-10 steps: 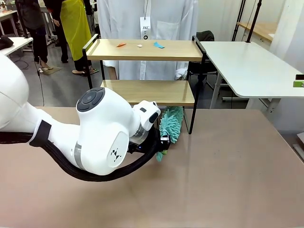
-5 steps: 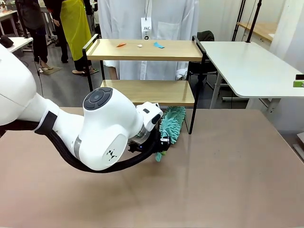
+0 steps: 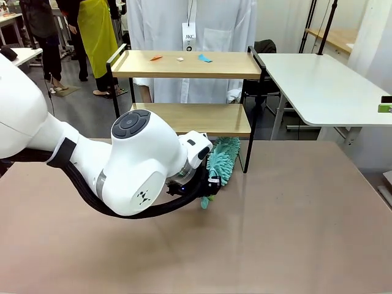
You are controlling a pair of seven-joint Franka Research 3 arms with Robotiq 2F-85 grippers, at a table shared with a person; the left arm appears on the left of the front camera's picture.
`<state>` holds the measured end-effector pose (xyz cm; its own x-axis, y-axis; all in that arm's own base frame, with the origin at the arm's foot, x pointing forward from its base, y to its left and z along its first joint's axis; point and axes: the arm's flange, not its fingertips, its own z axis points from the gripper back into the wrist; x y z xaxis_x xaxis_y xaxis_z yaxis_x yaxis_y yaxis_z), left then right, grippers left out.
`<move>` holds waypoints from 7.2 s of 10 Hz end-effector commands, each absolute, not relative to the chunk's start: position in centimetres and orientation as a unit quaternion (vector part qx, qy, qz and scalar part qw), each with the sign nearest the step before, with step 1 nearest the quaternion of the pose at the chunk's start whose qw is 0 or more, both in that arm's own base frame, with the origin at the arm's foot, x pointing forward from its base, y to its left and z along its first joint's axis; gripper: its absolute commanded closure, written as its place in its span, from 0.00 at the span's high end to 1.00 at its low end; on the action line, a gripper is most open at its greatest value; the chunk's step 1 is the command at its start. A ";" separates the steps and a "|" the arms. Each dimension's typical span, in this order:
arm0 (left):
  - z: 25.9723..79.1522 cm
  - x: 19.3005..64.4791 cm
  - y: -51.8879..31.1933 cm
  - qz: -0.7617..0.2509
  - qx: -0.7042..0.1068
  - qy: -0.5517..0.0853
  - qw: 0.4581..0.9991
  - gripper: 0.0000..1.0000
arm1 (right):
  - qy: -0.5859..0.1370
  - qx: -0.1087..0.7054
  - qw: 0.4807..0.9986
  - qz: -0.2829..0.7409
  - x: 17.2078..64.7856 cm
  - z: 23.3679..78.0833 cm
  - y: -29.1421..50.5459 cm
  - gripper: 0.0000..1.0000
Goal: Clean the shelf.
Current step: Clean the specific section of the Shelf indicated by the human with the Duster.
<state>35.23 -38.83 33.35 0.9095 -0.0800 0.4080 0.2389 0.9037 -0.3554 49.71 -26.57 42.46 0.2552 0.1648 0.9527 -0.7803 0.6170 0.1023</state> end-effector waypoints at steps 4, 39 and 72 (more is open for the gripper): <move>34.0 35.0 -36.5 -0.073 -0.131 -0.199 0.968 0.13 | -0.520 0.295 0.733 0.324 49.7 42.7 -26.4 1.00; 41.9 30.3 -18.1 -0.224 -0.103 -0.239 0.939 0.13 | -0.520 0.295 0.733 0.324 49.7 42.7 -26.4 1.00; 56.2 23.8 -7.1 -0.566 -0.020 -0.025 0.824 0.13 | -0.520 0.295 0.733 0.324 49.7 42.7 -26.4 1.00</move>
<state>23.92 -7.52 56.09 0.3536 -0.9328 0.0694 0.9353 0.3534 -0.0162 49.72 -26.56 42.44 0.2555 0.1647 0.9527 -0.7805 0.6167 0.1027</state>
